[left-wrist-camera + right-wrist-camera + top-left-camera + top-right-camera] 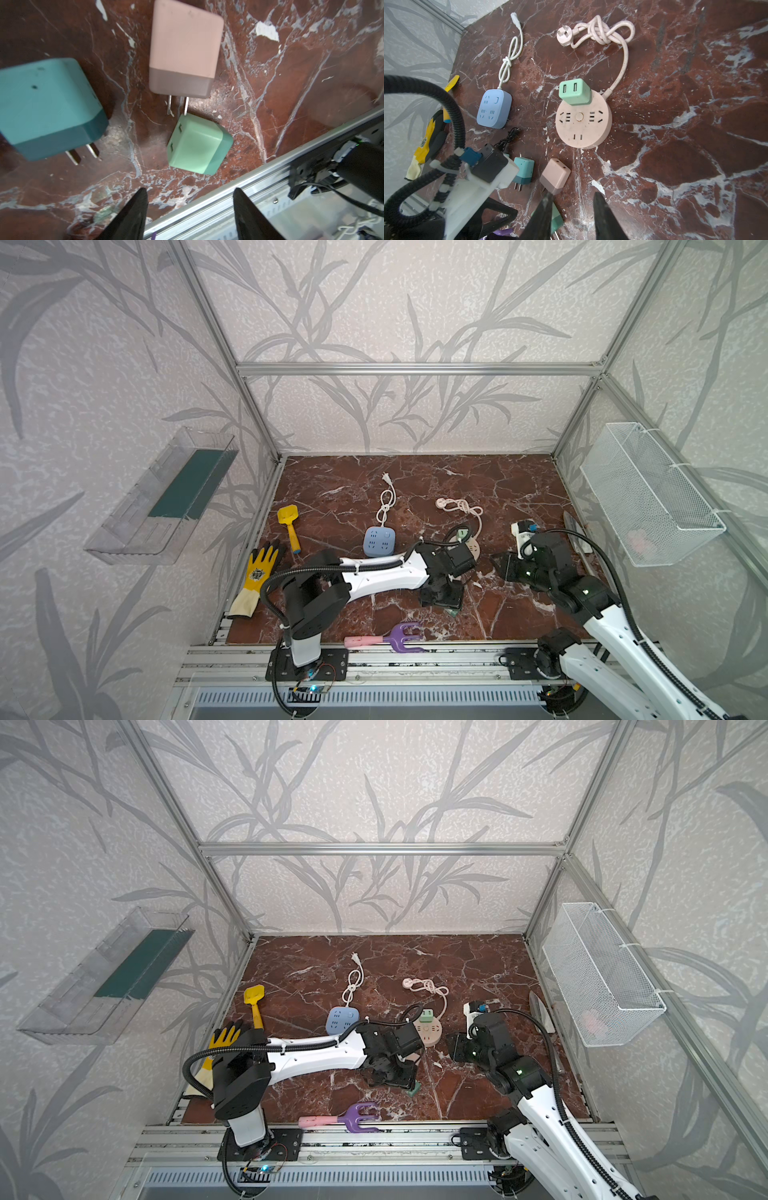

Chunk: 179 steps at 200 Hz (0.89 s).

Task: Insert the plug
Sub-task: 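Descend the open left gripper around the light green adapter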

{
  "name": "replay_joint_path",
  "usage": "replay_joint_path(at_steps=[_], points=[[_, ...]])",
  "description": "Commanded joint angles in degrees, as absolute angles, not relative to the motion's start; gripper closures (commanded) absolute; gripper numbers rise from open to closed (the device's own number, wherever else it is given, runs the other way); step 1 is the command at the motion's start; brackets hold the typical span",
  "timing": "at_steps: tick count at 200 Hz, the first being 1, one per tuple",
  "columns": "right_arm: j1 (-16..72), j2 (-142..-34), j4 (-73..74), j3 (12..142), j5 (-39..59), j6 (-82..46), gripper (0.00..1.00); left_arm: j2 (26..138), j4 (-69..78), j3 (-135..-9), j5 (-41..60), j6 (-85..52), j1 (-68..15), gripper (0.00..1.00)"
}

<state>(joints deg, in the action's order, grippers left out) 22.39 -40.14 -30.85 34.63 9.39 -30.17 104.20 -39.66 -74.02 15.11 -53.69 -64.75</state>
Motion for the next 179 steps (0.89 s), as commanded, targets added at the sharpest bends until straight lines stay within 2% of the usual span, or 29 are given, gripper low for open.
replay_joint_path(at_steps=[1,84,179], points=[[22.24,-38.83,-28.87,34.80,11.46,-29.88,0.64,104.14,-37.53,-74.16,15.18,-62.93,-65.29,0.35],[21.97,-35.83,-27.48,35.42,13.63,-28.46,0.57,108.99,-35.39,-75.85,5.76,-80.48,-67.85,0.36],[15.73,-34.01,-30.05,37.18,18.32,-25.22,0.53,113.14,-33.33,-78.66,4.72,-83.40,-67.87,0.41]])
